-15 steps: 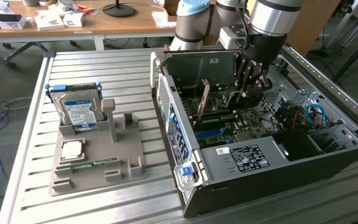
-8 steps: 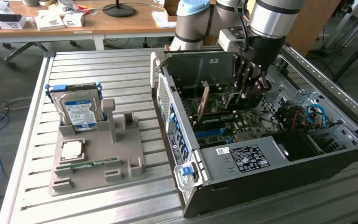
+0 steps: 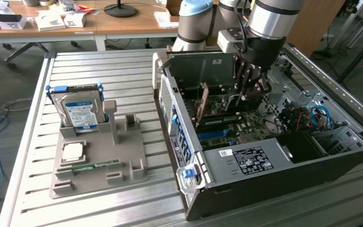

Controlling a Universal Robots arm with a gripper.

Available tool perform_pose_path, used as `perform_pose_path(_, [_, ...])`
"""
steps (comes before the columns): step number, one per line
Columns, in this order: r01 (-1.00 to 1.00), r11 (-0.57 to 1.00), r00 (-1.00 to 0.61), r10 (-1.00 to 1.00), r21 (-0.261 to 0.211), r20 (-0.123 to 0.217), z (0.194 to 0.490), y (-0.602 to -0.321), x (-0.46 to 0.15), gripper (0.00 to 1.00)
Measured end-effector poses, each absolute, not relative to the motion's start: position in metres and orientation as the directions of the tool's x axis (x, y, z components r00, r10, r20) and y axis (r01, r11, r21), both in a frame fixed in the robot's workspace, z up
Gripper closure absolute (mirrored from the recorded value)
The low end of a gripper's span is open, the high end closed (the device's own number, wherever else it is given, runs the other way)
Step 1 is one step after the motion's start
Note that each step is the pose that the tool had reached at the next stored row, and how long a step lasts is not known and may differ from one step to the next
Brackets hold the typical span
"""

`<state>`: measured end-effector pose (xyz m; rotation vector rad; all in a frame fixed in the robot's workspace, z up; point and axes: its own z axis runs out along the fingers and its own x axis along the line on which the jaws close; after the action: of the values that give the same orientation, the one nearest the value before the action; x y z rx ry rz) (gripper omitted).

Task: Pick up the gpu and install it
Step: 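Insert the gpu into the slot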

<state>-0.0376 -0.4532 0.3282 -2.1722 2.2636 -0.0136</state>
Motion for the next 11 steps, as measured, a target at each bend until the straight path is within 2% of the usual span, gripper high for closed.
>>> perform_pose_path(11, [-0.999,0.041,-0.041,-0.999,-0.009,0.004,0.3278,-0.4561,-0.0404,0.74])
